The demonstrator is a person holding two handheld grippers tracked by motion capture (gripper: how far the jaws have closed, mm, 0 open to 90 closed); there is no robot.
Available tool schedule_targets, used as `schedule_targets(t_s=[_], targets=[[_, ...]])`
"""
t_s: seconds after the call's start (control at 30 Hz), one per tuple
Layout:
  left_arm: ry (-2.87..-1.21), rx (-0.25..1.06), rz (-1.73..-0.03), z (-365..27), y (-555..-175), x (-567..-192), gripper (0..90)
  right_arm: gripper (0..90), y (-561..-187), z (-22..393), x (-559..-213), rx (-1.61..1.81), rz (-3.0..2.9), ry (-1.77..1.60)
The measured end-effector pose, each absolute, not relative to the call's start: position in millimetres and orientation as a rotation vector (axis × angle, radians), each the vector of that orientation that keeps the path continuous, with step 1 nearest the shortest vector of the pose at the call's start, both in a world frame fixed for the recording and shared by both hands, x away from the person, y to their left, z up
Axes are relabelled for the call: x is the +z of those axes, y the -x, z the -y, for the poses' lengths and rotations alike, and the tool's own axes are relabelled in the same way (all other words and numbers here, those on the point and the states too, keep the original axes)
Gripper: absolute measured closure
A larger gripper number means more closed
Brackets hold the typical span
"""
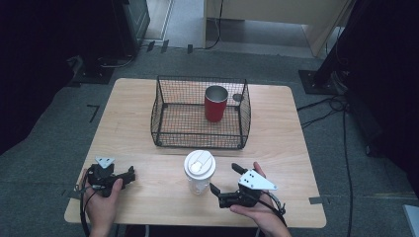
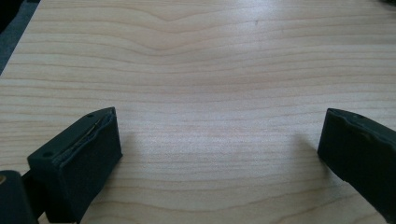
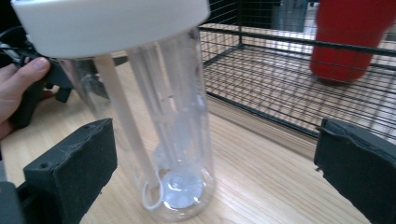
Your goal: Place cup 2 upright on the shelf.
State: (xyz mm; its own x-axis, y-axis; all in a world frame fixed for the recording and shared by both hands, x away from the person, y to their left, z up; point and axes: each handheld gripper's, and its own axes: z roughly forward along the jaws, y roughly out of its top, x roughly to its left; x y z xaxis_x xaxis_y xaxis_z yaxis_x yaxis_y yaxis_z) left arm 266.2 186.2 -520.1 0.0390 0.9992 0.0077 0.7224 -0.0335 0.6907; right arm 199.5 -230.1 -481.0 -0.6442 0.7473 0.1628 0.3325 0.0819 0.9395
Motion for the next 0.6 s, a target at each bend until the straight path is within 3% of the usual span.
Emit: schedule_targets(t_s=[0.6], targets=[[-1.809,0.703,-1.735,-186.2,-266.2,-520.1,0.1,0.0,-206.6,199.7,-474.3,1.616,-2.055,-1.003]])
